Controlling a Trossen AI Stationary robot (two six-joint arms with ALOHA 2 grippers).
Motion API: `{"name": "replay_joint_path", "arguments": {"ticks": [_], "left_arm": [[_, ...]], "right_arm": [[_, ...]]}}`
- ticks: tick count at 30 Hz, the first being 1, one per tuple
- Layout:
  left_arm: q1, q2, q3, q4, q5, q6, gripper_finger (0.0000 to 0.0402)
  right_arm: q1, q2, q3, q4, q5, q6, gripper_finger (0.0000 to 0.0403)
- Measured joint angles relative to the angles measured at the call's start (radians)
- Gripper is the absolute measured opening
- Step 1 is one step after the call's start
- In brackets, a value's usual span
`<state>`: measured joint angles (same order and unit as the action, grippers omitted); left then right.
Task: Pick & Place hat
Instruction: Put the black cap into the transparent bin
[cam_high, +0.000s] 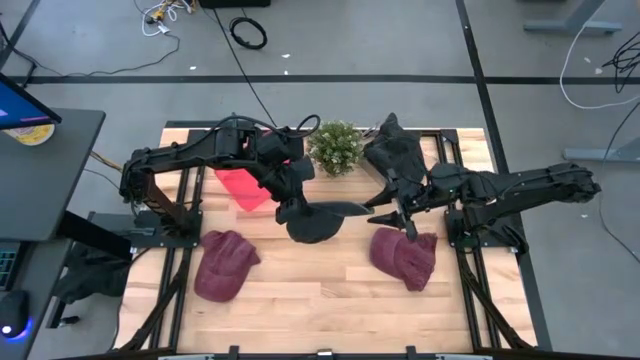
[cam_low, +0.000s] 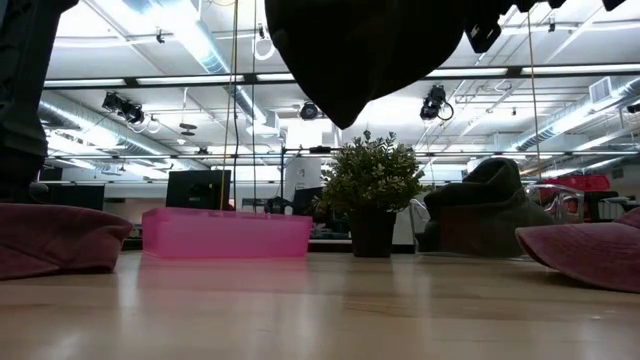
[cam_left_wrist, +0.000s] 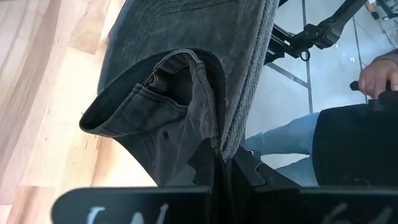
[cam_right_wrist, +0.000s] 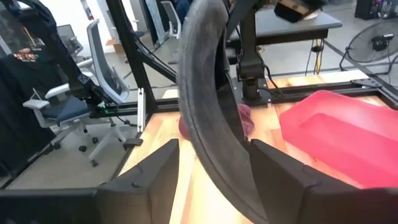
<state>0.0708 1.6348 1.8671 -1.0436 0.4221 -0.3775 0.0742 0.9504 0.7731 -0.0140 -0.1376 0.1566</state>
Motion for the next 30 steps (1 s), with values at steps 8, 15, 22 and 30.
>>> {"name": "replay_joint_path", "arguments": {"ticks": [8,15,22,30], "left_arm": [[-0.001,0.000,0.000,0.000,-0.001,0.012,0.0015],[-0.028,0.000,0.000,0.016,-0.174,0.111,0.0058],[-0.068,0.000,0.000,0.038,-0.281,0.232,0.0152],[-0.081,-0.032,-0.001,0.054,-0.362,0.260,0.0245]], "right_arm": [[0.000,0.022,0.000,0.032,-0.042,0.024,0.0079],[-0.001,0.021,0.000,0.021,-0.109,0.089,0.0015],[0.000,0.012,0.000,-0.007,-0.142,0.128,0.0006],[0.000,-0.055,0.000,-0.098,-0.121,0.186,0.0006]]}}
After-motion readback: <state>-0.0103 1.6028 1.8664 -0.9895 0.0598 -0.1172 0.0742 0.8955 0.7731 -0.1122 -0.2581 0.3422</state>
